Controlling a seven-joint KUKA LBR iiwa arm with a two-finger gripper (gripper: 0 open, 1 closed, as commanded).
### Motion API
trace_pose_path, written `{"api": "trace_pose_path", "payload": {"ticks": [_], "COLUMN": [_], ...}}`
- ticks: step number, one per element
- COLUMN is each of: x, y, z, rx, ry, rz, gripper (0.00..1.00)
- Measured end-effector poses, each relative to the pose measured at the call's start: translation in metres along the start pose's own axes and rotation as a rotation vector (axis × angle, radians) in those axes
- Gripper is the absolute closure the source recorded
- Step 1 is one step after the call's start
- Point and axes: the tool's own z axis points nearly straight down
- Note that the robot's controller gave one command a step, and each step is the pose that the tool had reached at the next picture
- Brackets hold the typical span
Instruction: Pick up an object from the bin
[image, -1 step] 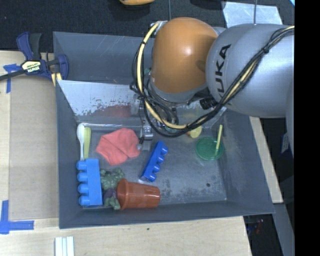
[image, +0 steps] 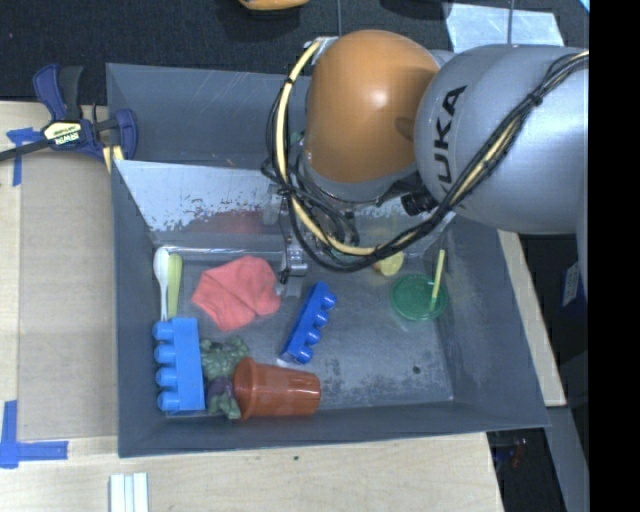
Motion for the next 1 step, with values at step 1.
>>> {"api": "trace_pose_path", "payload": {"ticks": [1], "x": [0.0034], "y": [0.0055], "z": [0.0553], "rx": [-0.001], "ry": [-0.005], "rz": [-0.058], "gripper": [0.00]}}
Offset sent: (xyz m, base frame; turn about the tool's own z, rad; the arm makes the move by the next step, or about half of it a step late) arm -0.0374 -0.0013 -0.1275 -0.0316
